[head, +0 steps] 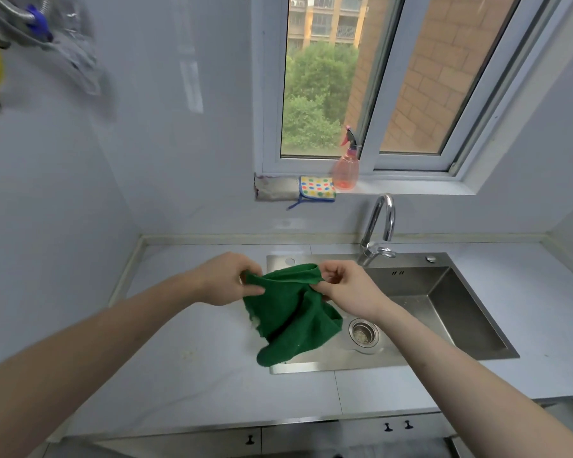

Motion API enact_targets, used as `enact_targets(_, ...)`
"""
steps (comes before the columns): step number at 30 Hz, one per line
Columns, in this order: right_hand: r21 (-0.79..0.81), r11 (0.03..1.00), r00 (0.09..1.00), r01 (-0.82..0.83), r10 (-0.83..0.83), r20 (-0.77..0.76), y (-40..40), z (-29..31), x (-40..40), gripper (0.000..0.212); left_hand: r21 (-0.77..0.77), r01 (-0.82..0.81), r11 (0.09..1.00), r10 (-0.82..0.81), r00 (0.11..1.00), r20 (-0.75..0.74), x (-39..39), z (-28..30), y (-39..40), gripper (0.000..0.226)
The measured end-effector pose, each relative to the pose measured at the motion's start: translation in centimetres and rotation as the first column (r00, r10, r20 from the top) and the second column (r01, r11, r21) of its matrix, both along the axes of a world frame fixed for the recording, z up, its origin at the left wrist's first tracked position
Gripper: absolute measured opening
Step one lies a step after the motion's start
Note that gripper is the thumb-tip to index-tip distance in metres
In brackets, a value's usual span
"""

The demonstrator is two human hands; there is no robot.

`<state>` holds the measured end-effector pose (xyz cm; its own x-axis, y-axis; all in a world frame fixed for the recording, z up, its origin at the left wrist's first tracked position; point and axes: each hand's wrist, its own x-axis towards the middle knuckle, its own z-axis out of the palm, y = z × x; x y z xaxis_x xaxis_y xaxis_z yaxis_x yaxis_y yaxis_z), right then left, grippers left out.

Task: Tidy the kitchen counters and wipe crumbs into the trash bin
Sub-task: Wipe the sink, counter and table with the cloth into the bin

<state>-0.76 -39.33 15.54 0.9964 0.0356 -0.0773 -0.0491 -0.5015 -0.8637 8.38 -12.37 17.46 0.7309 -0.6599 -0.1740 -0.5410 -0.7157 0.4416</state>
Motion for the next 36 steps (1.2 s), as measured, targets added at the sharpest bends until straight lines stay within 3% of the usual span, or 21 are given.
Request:
enact_targets(2,-0.113,0.993,0.997,0.044,-0.036,0.071,-0.6,-0.3,0.0,0.010,-0.100,-0.051,0.994,0.059,0.996,0.073,-0.3,-0.3,-0.1,0.012)
enact_targets(5,-0.230,0.967,0.979,0.106,-0.062,0.193,-0.9,0.2,0.0,0.029,-0.176,-0.062,0.982,0.097,0.975,0.198,-0.6,0.1,-0.9,0.013)
enact_targets(7,-0.261,0.958,0.970,0.123,-0.060,0.235,-1.1,0.2,-0.4,0.029,-0.168,-0.016,0.986,0.062,0.960,0.274,-1.0,0.5,-1.2,0.023)
enact_targets(10,-0.276,0.957,0.982,0.084,-0.032,0.185,-1.3,-1.4,-2.2,0.029,-0.103,0.069,0.992,-0.034,0.949,0.313,-2.7,-0.8,-0.7,0.017)
enact_targets(14,-0.297,0.955,1.000,-0.027,0.030,0.006,-0.9,-7.5,-6.3,0.014,-0.053,0.111,0.992,-0.098,0.974,0.202,-7.7,-8.1,-0.4,0.022)
enact_targets(18,-0.383,0.908,0.966,-0.169,0.075,-0.249,0.3,-15.1,-10.6,0.016,0.122,0.167,0.978,-0.169,0.986,0.001,-13.5,-17.1,-1.1,0.028)
enact_targets(23,-0.390,0.901,0.927,-0.188,0.032,-0.373,-0.1,-19.9,-14.2,0.014,0.152,0.157,0.976,-0.132,0.978,-0.163,-17.0,-22.3,-2.0,0.030)
enact_targets(28,-0.346,0.928,0.926,-0.135,-0.006,-0.378,-1.4,-20.1,-12.9,0.022,0.145,0.091,0.985,-0.054,0.969,-0.240,-14.0,-22.3,-2.7,0.013)
enact_targets(32,-0.337,0.941,0.943,-0.006,-0.107,-0.315,-1.0,-20.3,-9.8,0.004,0.120,-0.135,0.984,0.155,0.972,-0.179,-9.7,-21.6,-3.7,0.029)
enact_targets(36,-0.355,0.925,0.942,0.136,-0.232,-0.241,0.0,-20.7,-7.2,0.043,0.138,-0.297,0.945,0.309,0.948,-0.076,-8.1,-22.0,-4.5,0.056)
